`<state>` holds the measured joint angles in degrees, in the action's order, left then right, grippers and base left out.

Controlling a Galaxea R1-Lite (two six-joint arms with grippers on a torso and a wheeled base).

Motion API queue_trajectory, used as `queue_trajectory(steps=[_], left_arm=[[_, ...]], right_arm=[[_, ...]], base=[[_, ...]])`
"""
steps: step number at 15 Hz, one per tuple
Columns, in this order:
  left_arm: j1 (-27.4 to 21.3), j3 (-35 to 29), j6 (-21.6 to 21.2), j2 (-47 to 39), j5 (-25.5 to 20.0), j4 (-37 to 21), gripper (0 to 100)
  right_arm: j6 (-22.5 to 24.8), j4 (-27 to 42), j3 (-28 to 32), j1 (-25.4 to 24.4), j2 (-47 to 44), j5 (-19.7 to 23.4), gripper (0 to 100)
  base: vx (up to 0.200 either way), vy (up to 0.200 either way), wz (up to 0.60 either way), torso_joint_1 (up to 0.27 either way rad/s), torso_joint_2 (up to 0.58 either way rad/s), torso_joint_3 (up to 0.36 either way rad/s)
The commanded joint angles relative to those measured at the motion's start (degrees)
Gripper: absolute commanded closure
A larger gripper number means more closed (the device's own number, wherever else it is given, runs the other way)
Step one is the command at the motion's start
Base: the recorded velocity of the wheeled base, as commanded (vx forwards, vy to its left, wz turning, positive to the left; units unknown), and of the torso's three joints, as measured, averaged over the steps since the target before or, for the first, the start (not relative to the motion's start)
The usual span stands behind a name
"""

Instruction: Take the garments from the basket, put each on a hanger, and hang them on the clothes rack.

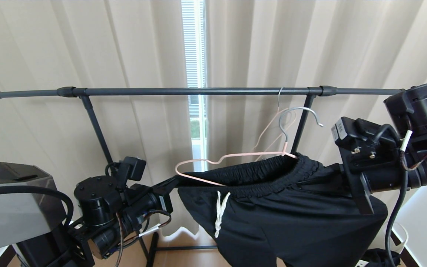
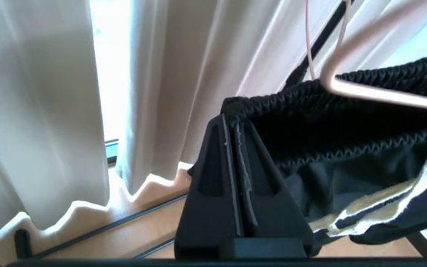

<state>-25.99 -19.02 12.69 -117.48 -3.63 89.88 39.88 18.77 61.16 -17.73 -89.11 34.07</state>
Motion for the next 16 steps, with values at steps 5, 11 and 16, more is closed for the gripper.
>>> queue_trajectory(steps=[5, 11, 16], left_arm=[[0.06, -0.32, 0.05, 0.94, 0.03, 0.12, 100], [0.59, -0.32, -0.39, 2.70, 0.03, 0.12, 100], [2.70, -0.93, -0.65, 2.61, -0.15, 0.12, 100]], right_arm=[[0.29, -6.82, -4.47, -2.84, -3.08, -7.53, 100], [0.82, -7.70, -4.73, -3.28, -5.98, -11.05, 100], [0.99, -7.70, -4.73, -3.10, -5.63, -11.13, 100]], base=[[0.000, 0.000, 0.00, 0.000, 0.00, 0.000], [0.000, 0.000, 0.00, 0.000, 0.00, 0.000], [0.000, 0.000, 0.00, 0.000, 0.00, 0.000]])
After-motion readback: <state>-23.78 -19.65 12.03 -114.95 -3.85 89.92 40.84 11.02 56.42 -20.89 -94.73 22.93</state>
